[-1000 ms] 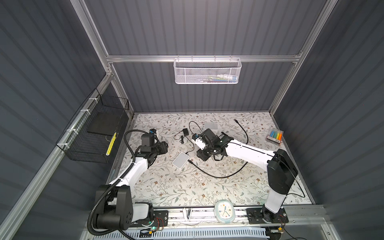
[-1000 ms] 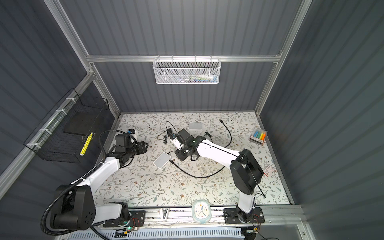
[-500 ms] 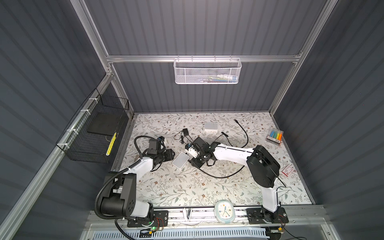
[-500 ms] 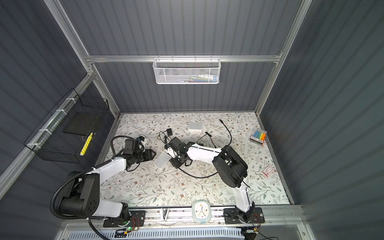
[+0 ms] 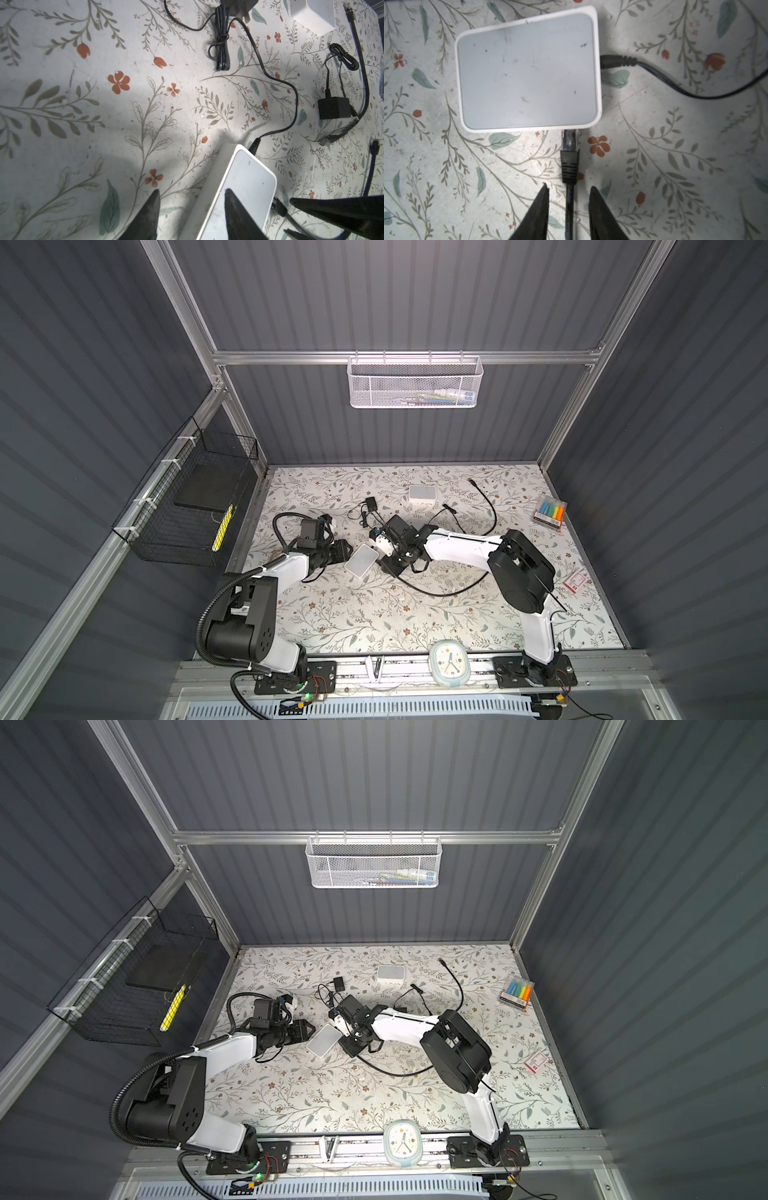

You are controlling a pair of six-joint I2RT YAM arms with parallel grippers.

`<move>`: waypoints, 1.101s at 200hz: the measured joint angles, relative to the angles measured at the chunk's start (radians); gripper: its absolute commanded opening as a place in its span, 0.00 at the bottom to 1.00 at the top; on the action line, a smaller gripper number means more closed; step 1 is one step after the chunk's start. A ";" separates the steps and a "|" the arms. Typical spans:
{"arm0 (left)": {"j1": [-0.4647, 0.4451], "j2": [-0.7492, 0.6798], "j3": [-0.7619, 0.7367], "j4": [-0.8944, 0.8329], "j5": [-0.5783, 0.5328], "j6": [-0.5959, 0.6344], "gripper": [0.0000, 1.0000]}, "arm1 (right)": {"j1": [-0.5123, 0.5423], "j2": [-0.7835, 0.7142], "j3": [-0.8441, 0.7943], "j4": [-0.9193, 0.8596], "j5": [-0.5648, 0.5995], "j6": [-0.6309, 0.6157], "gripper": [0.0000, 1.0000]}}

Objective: Insert the plug into the switch port
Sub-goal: 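Grasp the cable behind the plug with the right gripper and press it in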

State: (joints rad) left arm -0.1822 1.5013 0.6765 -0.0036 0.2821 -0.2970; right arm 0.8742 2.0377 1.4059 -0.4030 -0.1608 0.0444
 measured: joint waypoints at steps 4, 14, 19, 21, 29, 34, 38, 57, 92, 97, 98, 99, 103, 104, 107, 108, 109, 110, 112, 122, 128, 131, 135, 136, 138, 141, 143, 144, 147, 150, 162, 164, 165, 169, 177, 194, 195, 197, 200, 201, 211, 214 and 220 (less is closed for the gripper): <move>-0.001 0.000 0.000 0.000 0.000 0.000 0.51 | 0.000 0.000 0.000 0.001 0.000 0.000 0.34; -0.006 0.000 0.000 0.000 0.000 0.000 0.50 | 0.000 0.000 0.000 0.004 0.000 0.000 0.33; -0.008 0.000 0.000 0.000 0.000 0.000 0.51 | 0.000 0.000 0.000 0.005 0.000 0.000 0.33; -0.008 0.001 0.000 0.000 0.000 0.000 0.51 | 0.000 0.000 0.000 0.006 0.000 0.000 0.33; -0.010 0.003 0.002 0.000 0.000 0.000 0.50 | 0.000 0.000 0.000 0.007 0.000 0.000 0.33; -0.013 0.007 0.002 0.000 0.000 0.000 0.50 | 0.000 0.000 0.000 0.008 0.000 0.000 0.32; -0.014 0.010 0.003 0.000 0.001 0.000 0.50 | 0.000 0.000 0.000 0.008 0.000 0.000 0.32; -0.020 0.032 0.007 0.001 0.004 0.000 0.50 | 0.000 0.000 0.000 0.008 0.000 0.000 0.32; -0.022 0.063 0.013 0.001 0.008 0.000 0.50 | 0.000 0.000 0.000 0.009 0.000 0.001 0.31; -0.022 0.064 0.014 0.001 0.008 0.000 0.50 | 0.000 0.000 0.000 0.010 0.000 0.001 0.31; -0.022 0.065 0.014 0.001 0.008 0.000 0.50 | 0.000 0.000 0.000 0.010 -0.001 0.001 0.31; -0.022 0.065 0.014 0.001 0.008 0.000 0.50 | 0.000 0.000 0.000 0.010 0.000 0.001 0.31; -0.022 0.066 0.016 0.001 0.008 0.000 0.50 | 0.000 0.000 0.000 0.010 -0.001 0.001 0.31; -0.022 0.066 0.016 0.001 0.008 0.000 0.50 | 0.000 0.000 0.000 0.010 -0.001 0.001 0.31; -0.022 0.067 0.018 0.001 0.008 0.000 0.50 | 0.000 0.000 0.000 0.010 -0.001 0.001 0.30; -0.022 0.067 0.018 0.001 0.008 0.000 0.50 | 0.000 0.000 0.000 0.010 -0.001 0.001 0.30; -0.022 0.067 0.018 0.001 0.008 0.000 0.50 | 0.000 0.000 0.000 0.010 -0.001 0.001 0.30; -0.023 0.068 0.019 0.001 0.008 0.000 0.50 | 0.000 0.000 0.000 0.010 -0.001 0.001 0.30; -0.023 0.068 0.020 0.001 0.008 0.000 0.50 | 0.000 0.000 0.000 0.010 -0.001 0.001 0.30; -0.026 0.069 0.024 0.001 0.008 0.000 0.50 | 0.000 0.004 0.000 0.011 -0.001 0.001 0.30; -0.026 0.070 0.025 0.002 0.008 0.000 0.50 | 0.000 0.008 0.001 0.011 -0.001 0.001 0.29; -0.027 0.070 0.026 0.002 0.008 0.001 0.50 | 0.000 0.010 0.002 0.011 -0.001 0.001 0.29; -0.027 0.070 0.026 0.002 0.008 0.001 0.50 | 0.000 0.015 0.003 0.011 -0.001 0.001 0.29; -0.027 0.070 0.026 0.002 0.008 0.001 0.50 | 0.000 0.015 0.004 0.011 -0.001 0.001 0.29; -0.028 0.070 0.026 0.002 0.008 0.001 0.50 | 0.000 0.018 0.005 0.011 -0.001 0.001 0.29; -0.028 0.070 0.026 0.002 0.008 0.001 0.50 | 0.001 0.021 0.005 0.011 -0.001 0.001 0.29; -0.028 0.070 0.026 0.002 0.008 0.001 0.50 | 0.001 0.023 0.005 0.011 -0.001 0.001 0.29; -0.028 0.070 0.026 0.002 0.008 0.001 0.50 | 0.001 0.025 0.006 0.011 -0.001 0.001 0.28; -0.028 0.070 0.026 0.002 0.008 0.001 0.50 | 0.001 0.029 0.008 0.011 -0.001 0.000 0.28; -0.028 0.070 0.026 0.001 0.008 0.001 0.50 | 0.001 0.033 0.010 0.010 -0.001 0.001 0.28; -0.028 0.071 0.026 0.001 0.008 0.002 0.50 | 0.002 0.045 0.020 0.012 -0.005 0.000 0.27; -0.028 0.071 0.026 0.001 0.008 0.002 0.50 | 0.002 0.046 0.022 0.013 -0.005 0.001 0.27; -0.028 0.071 0.026 0.001 0.008 0.002 0.50 | 0.002 0.047 0.023 0.013 -0.005 0.000 0.26; -0.028 0.072 0.026 0.001 0.008 0.002 0.50 | 0.003 0.048 0.027 0.013 -0.005 0.000 0.26; -0.029 0.074 0.028 0.000 0.008 0.004 0.50 | 0.003 0.051 0.032 0.013 -0.008 0.001 0.25; -0.029 0.077 0.029 0.000 0.009 0.006 0.50 | 0.004 0.059 0.037 0.013 -0.013 0.000 0.22; -0.029 0.078 0.029 0.000 0.009 0.006 0.50 | 0.004 0.059 0.037 0.013 -0.013 0.000 0.22; -0.029 0.078 0.029 0.000 0.009 0.008 0.50 | 0.004 0.061 0.038 0.013 -0.013 0.001 0.22; -0.029 0.078 0.029 0.000 0.010 0.008 0.50 | 0.004 0.061 0.039 0.014 -0.014 0.000 0.21; -0.029 0.078 0.029 0.000 0.010 0.008 0.50 | 0.004 0.061 0.039 0.014 -0.014 0.000 0.21; -0.029 0.079 0.029 0.000 0.012 0.009 0.50 | 0.004 0.064 0.045 0.013 -0.016 0.003 0.19; -0.029 0.079 0.029 0.000 0.013 0.009 0.50 | 0.004 0.064 0.046 0.012 -0.016 -0.001 0.18; -0.029 0.080 0.030 0.001 0.015 0.010 0.50 | 0.004 0.066 0.048 0.011 -0.016 -0.001 0.17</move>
State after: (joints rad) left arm -0.2108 1.5810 0.7063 -0.0029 0.2970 -0.2874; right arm 0.8780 2.1033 1.4536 -0.3920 -0.1768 0.0437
